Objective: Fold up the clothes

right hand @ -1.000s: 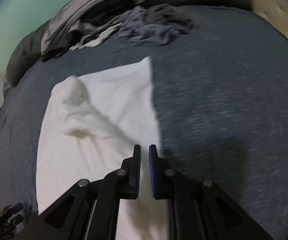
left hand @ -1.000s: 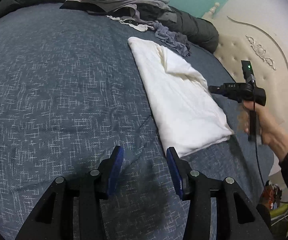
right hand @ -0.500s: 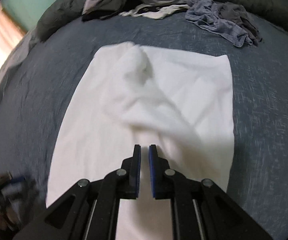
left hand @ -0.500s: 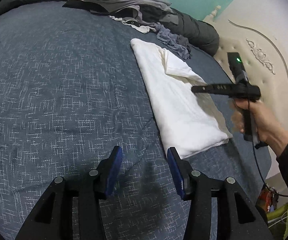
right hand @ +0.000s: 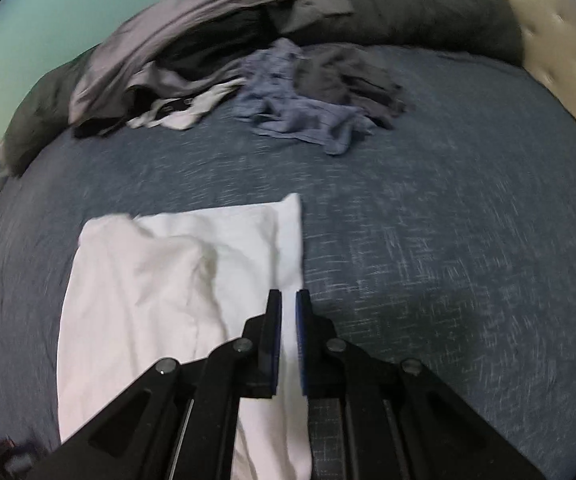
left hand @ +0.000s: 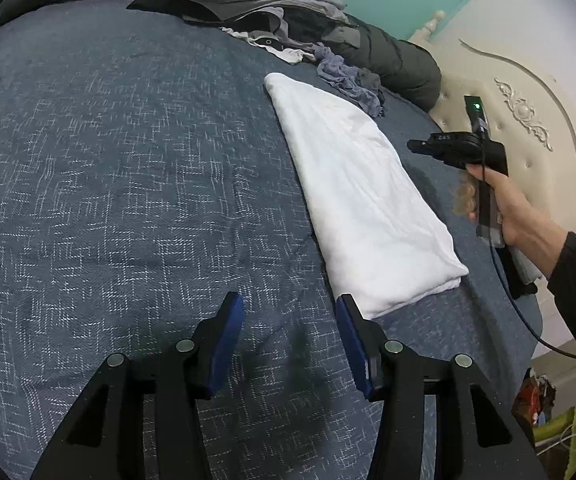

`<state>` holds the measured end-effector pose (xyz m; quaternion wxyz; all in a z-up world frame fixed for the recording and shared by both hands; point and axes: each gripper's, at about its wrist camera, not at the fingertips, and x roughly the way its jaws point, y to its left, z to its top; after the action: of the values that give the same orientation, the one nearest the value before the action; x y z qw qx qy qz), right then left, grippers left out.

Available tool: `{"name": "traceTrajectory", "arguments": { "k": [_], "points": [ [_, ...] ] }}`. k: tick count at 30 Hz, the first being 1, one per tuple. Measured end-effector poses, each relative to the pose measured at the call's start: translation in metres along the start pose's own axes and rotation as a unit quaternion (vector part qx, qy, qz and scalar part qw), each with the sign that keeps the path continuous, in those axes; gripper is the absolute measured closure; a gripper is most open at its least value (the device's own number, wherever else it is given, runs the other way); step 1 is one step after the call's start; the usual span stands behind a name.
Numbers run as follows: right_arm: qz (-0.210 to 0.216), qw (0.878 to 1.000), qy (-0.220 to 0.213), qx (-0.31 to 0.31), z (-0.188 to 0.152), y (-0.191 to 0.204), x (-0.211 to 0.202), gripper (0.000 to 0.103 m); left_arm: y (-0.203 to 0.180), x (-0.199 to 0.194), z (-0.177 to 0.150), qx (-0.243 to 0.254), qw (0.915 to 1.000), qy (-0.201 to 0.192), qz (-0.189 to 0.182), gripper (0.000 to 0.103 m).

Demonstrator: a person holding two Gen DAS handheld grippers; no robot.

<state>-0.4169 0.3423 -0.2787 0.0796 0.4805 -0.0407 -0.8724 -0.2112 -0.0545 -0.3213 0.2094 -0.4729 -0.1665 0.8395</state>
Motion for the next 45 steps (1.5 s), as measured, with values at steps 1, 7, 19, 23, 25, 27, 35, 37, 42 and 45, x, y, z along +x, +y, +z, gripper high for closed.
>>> {"name": "traceTrajectory", "arguments": {
  "k": [1,7,19,23,25,27,35,37,42,45],
  "points": [
    [0.013,1.0,0.0,-0.005,0.006,0.003,0.003,0.096,0.0,0.0,0.0,-0.001,1.0,0.0,0.0,0.051],
    [0.074,0.997,0.012,-0.032,0.03,0.039,0.022,0.053,-0.003,0.001,-0.001,0.006,1.0,0.004,0.0,0.05],
    [0.089,0.995,0.042,0.01,0.049,0.038,0.061,0.098,0.0,0.004,0.001,0.003,1.0,0.006,0.0,0.049],
    [0.084,0.995,0.008,0.046,0.052,0.024,0.053,0.1,0.002,0.005,-0.001,-0.001,1.0,0.008,-0.002,0.049],
    [0.079,0.995,0.01,0.053,0.052,0.021,0.056,0.1,0.002,0.005,-0.002,0.0,1.0,0.009,-0.001,0.049],
    [0.067,0.996,0.015,0.052,0.052,0.022,0.061,0.1,0.001,0.004,-0.003,0.002,1.0,0.01,0.0,0.049],
    [0.057,0.997,0.012,0.04,0.055,0.019,0.052,0.098,0.0,0.006,-0.003,0.004,0.9999,0.012,-0.001,0.049],
    [0.079,0.996,0.005,0.043,0.053,0.012,0.037,0.094,-0.002,0.006,-0.003,0.005,0.9999,0.011,-0.003,0.049],
    [0.125,0.991,0.028,0.024,0.025,0.014,0.014,0.074,-0.005,0.003,-0.003,0.005,0.9999,0.007,-0.007,0.049],
    [0.143,0.988,0.057,0.01,0.0,0.017,0.011,0.074,-0.006,0.001,-0.003,0.006,0.9999,0.006,-0.008,0.049]
  ]
}}
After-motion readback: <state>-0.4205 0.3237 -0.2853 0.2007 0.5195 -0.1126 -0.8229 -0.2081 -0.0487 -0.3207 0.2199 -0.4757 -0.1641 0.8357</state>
